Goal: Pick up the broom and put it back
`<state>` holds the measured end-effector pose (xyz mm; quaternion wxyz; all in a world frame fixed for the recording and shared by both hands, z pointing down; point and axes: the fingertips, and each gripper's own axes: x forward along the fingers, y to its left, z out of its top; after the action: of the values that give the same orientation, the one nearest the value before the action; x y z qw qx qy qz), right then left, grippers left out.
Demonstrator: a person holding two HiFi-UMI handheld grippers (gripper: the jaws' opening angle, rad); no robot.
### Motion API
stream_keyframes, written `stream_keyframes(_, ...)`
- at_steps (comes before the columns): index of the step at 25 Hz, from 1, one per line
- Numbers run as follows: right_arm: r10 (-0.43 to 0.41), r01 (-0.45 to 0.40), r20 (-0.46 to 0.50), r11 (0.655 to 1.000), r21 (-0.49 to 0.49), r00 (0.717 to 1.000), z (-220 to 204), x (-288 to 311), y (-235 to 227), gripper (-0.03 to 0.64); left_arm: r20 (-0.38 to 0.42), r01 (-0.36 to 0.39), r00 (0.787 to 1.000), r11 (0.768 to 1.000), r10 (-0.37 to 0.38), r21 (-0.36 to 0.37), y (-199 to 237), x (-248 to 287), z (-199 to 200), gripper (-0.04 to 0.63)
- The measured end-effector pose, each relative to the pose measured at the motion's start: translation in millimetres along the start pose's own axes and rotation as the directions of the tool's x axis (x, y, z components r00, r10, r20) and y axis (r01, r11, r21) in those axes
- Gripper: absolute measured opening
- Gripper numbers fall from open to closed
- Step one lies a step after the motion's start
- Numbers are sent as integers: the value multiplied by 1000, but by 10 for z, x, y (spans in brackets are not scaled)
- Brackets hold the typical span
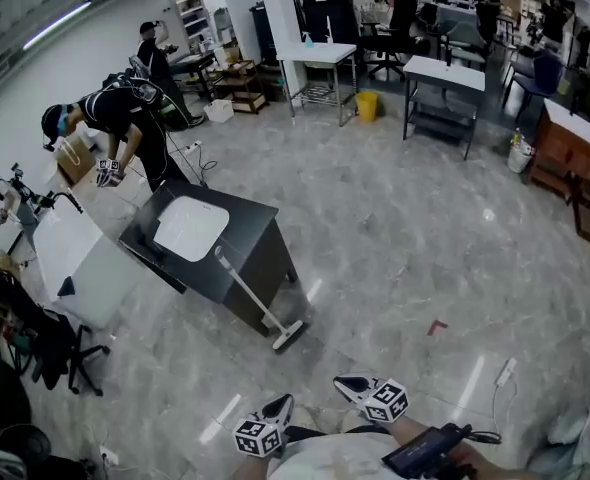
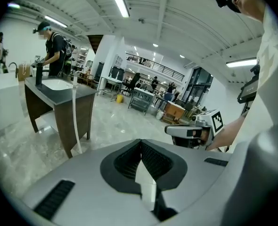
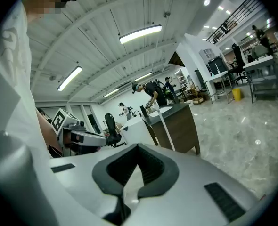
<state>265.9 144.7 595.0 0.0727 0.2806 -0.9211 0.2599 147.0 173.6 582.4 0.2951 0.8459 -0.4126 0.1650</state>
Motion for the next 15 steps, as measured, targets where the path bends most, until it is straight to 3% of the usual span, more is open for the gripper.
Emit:
stream_keyframes(8,-12,12,-22,1000,-5,1000,8,135,-133,15,7,-2,1000,999,2,-34,206,5,-60,12)
stream_keyframes(15,-43,42,-5,999,-11,999,229,543,-115,15,37,-1,999,998,3,-59,711,-135,30,12)
